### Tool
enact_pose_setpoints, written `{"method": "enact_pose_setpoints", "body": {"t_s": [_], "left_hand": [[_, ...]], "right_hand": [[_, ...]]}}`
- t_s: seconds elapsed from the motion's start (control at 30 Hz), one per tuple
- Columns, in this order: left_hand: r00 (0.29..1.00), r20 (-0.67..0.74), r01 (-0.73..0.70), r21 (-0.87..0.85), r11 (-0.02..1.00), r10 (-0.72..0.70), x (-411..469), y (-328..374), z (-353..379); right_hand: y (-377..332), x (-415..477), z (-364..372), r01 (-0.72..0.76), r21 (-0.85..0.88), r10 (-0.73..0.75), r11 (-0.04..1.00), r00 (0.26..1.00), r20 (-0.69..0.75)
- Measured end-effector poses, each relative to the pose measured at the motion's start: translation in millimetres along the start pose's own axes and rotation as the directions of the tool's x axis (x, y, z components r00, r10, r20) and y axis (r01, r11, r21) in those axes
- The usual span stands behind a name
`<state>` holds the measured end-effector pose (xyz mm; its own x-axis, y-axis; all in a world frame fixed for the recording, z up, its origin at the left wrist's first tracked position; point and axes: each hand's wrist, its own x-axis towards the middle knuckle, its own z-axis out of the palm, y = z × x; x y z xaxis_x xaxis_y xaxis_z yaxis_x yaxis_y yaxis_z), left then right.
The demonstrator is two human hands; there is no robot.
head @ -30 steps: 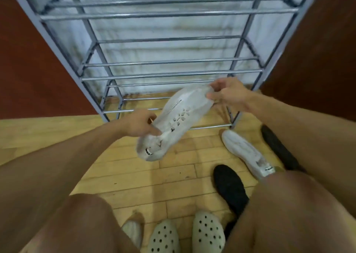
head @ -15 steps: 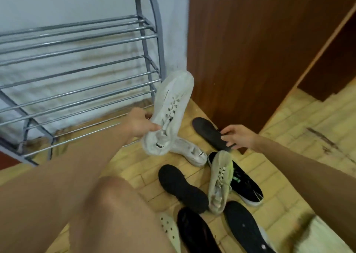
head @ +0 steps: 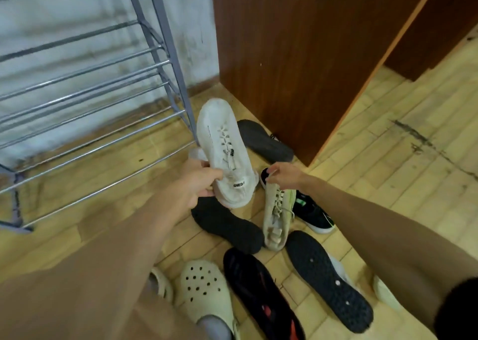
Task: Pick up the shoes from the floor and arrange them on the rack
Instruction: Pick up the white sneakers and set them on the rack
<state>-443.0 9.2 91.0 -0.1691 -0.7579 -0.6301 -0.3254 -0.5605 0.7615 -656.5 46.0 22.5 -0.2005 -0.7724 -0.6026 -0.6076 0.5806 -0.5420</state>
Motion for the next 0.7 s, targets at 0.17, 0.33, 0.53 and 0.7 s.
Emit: {"method": "enact_pose_setpoints", "body": {"t_s": [0.17,0.33,0.53,0.7], "left_hand": [[0.991,0.058,0.123,-0.031,0.992,-0.121,29,-16,-22],[0.984,0.063,0.167,-0.024,0.986,-0.165,56,-31,-40],[0.967,0.090,0.238,-0.002,0.971,-0.237,75,-41,-54],[0.956,0.088,0.283,-0.012,0.959,-0.281,75,-47,-55]], "right_hand": [[-13,58,19,-0.029,-0.218,0.027,0.975,1.000,-0.011],[-32,113,36,0.002,-0.408,0.023,0.913,0.998,0.055],[-29,145,79,-0.057,-0.627,0.066,0.777,0.998,-0.009],[-29,144,76,-0.089,-0.598,0.077,0.797,0.996,-0.045]]}}
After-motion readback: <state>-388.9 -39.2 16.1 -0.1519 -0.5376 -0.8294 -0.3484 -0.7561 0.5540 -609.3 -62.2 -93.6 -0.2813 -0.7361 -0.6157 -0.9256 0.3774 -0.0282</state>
